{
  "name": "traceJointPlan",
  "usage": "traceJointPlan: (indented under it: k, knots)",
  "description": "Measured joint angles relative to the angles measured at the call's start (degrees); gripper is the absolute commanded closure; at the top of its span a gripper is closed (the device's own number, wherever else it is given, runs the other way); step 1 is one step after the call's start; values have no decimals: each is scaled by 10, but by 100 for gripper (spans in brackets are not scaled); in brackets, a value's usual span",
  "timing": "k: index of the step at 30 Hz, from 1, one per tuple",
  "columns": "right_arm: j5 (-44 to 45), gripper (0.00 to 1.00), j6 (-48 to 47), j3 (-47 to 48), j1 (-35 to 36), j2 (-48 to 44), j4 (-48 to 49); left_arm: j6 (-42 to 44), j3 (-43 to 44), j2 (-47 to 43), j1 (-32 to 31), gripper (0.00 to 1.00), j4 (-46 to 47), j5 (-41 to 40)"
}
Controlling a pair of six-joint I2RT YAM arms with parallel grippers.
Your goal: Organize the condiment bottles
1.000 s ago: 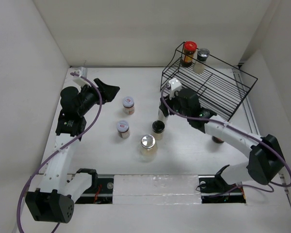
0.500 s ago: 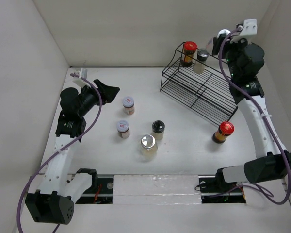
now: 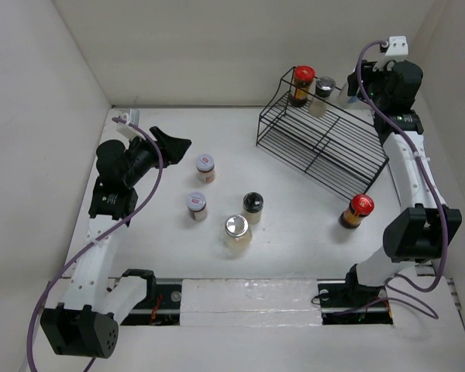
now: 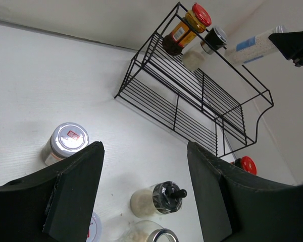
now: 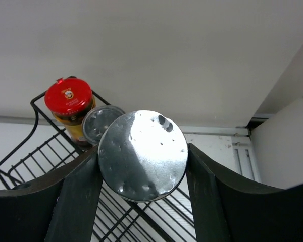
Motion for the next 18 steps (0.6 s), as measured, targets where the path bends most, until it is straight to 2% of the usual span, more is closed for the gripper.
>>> traceJointPlan:
  k: [8,15,18]
  knots:
    - [-37,56,14,2,-5,21,-4,0,0,0,0,38,0,0]
    - [-57,56,30,2,-13,78,-17,0,0,0,0,38,-1,0]
    - [-63,53,34,3,-15,94,-22,0,0,0,0,38,-1,0]
